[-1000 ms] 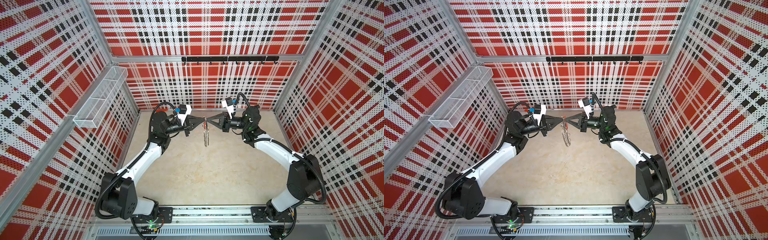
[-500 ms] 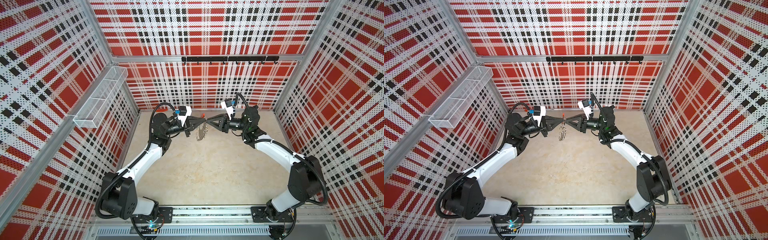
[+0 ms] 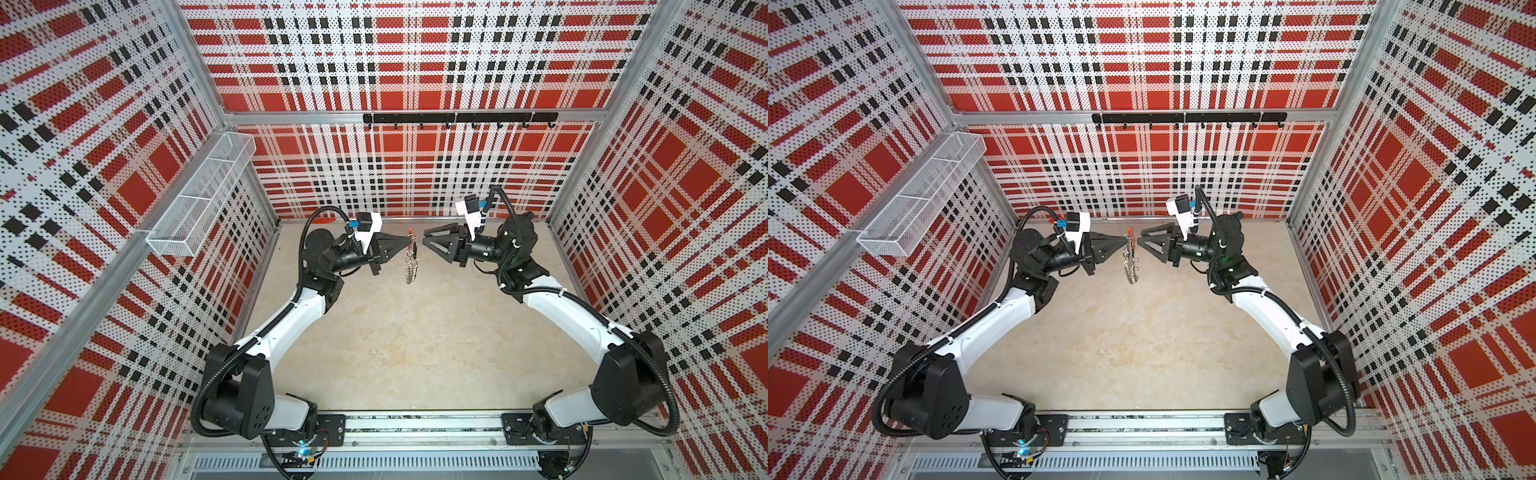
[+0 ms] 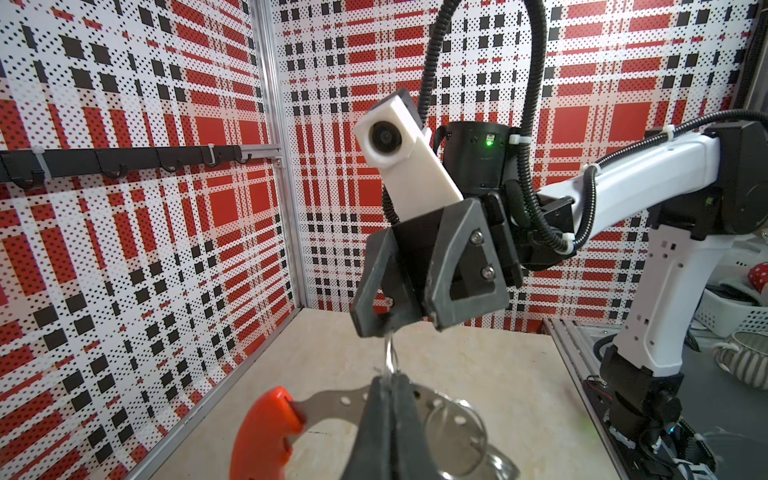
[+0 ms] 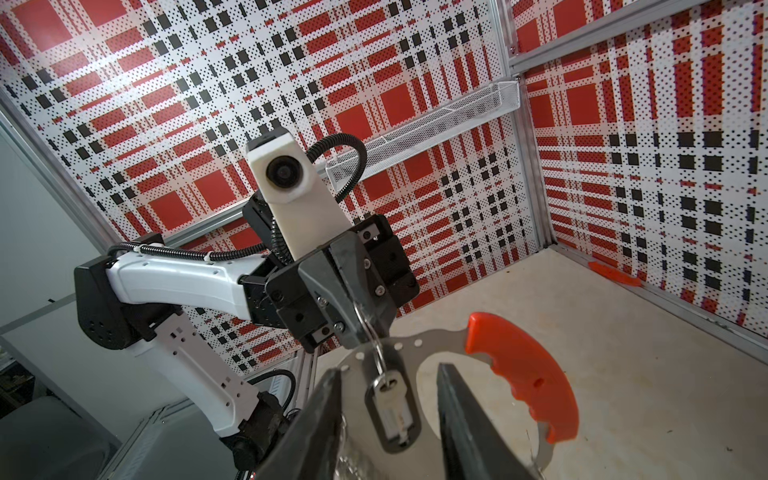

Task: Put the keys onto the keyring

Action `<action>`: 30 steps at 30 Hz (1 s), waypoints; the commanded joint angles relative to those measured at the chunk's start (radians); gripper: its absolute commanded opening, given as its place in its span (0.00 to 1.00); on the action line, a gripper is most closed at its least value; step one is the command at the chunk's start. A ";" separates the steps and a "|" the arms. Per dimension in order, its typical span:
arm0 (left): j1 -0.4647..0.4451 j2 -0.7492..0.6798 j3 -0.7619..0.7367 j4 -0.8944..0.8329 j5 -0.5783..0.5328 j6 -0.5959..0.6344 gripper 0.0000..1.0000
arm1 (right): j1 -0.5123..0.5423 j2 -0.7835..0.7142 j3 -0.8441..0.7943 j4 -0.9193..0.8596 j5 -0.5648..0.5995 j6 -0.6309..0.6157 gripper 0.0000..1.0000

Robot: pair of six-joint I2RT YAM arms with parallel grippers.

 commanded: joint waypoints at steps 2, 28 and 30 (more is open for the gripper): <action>-0.011 -0.012 -0.004 0.060 -0.001 -0.027 0.00 | 0.026 0.038 0.045 0.027 -0.023 -0.001 0.41; -0.004 0.012 0.004 0.060 0.013 -0.051 0.00 | 0.047 0.080 0.093 0.001 -0.029 -0.021 0.04; 0.001 0.014 0.005 0.061 0.013 -0.054 0.02 | 0.047 0.073 0.102 -0.046 -0.013 -0.057 0.02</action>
